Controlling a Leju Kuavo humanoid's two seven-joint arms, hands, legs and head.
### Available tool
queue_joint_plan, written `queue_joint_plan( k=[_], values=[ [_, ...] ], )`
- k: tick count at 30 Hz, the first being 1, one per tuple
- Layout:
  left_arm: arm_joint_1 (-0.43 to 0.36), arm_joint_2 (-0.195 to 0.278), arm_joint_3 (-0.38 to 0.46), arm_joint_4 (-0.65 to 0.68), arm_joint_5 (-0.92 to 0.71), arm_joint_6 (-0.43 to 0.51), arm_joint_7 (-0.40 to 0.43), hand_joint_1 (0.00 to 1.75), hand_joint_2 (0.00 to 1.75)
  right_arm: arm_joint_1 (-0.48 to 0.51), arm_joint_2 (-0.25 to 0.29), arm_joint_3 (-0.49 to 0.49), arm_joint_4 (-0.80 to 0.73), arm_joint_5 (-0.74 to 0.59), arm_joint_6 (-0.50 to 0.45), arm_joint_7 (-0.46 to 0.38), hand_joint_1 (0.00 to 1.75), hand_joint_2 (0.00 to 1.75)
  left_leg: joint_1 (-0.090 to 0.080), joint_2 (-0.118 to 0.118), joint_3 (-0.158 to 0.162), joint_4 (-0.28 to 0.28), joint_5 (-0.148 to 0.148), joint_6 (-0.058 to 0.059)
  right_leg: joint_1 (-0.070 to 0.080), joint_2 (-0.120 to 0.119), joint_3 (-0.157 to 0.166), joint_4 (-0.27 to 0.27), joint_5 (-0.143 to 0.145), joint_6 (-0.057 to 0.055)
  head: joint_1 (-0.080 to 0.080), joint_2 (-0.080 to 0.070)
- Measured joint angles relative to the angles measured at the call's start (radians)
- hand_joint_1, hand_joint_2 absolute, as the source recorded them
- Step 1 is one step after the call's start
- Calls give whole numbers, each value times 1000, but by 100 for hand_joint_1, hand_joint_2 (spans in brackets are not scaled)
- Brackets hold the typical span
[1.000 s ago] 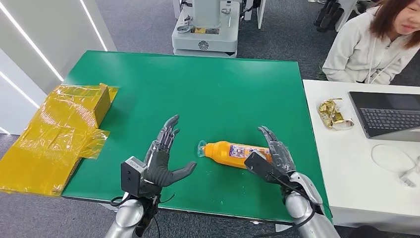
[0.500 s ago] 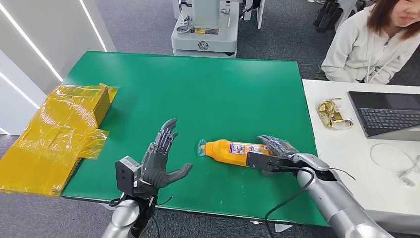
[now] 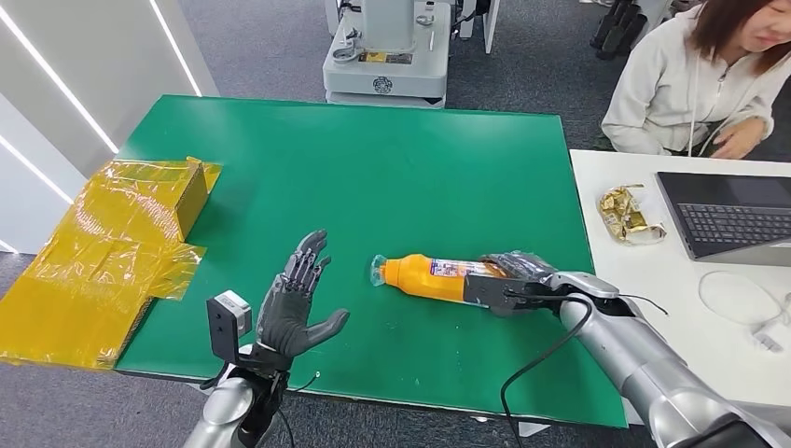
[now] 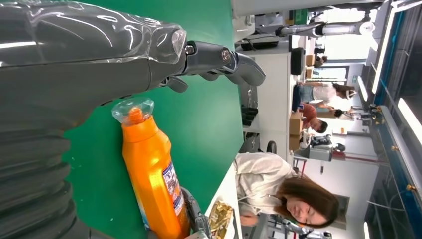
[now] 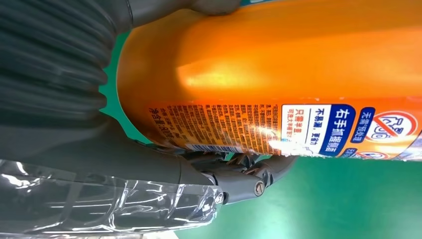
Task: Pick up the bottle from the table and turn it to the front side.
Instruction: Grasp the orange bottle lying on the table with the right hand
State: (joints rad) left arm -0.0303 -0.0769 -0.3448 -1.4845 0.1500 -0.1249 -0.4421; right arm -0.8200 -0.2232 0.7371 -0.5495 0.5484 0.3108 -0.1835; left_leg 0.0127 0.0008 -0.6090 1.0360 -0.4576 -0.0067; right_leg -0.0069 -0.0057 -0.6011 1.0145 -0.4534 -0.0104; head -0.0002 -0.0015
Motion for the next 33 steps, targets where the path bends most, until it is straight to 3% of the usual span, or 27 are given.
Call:
queue_joint_plan(
  k=[11, 16, 19, 24, 33],
  values=[
    [1, 8, 1, 13, 24, -11, 0, 0, 175, -12, 0, 52, 20, -77, -15, -16, 175, 175, 0, 0, 1, 0, 0, 0, 0, 0, 0, 0, 0, 0, 0, 0],
    [4, 11, 4, 18, 35, -8, -8, 0, 175, 26, 0, 48, 16, -252, -52, -126, 175, 175, 0, 0, 0, 0, 0, 0, 0, 0, 0, 0, 0, 0, 0, 0],
    [9, 11, 4, 20, 39, -1, -15, 0, 175, 81, 1, 22, -16, -364, -87, -211, 175, 175, 0, -1, 0, 0, 0, 0, 0, -1, 0, 0, 0, 0, 0, 0],
    [16, 13, 4, 20, 41, 4, -21, 0, 175, 194, 8, -17, -88, -448, -177, -271, 175, 175, 0, -2, -1, 0, -1, 0, 0, -2, 0, 0, -1, 0, 0, 0],
    [27, 14, 5, 20, 35, 22, -22, 0, 175, 458, 33, -110, -322, -484, -311, -242, 175, 175, 0, -2, -1, -1, -2, 0, 0, -2, 0, 0, -2, 1, 0, 0]
  ],
)
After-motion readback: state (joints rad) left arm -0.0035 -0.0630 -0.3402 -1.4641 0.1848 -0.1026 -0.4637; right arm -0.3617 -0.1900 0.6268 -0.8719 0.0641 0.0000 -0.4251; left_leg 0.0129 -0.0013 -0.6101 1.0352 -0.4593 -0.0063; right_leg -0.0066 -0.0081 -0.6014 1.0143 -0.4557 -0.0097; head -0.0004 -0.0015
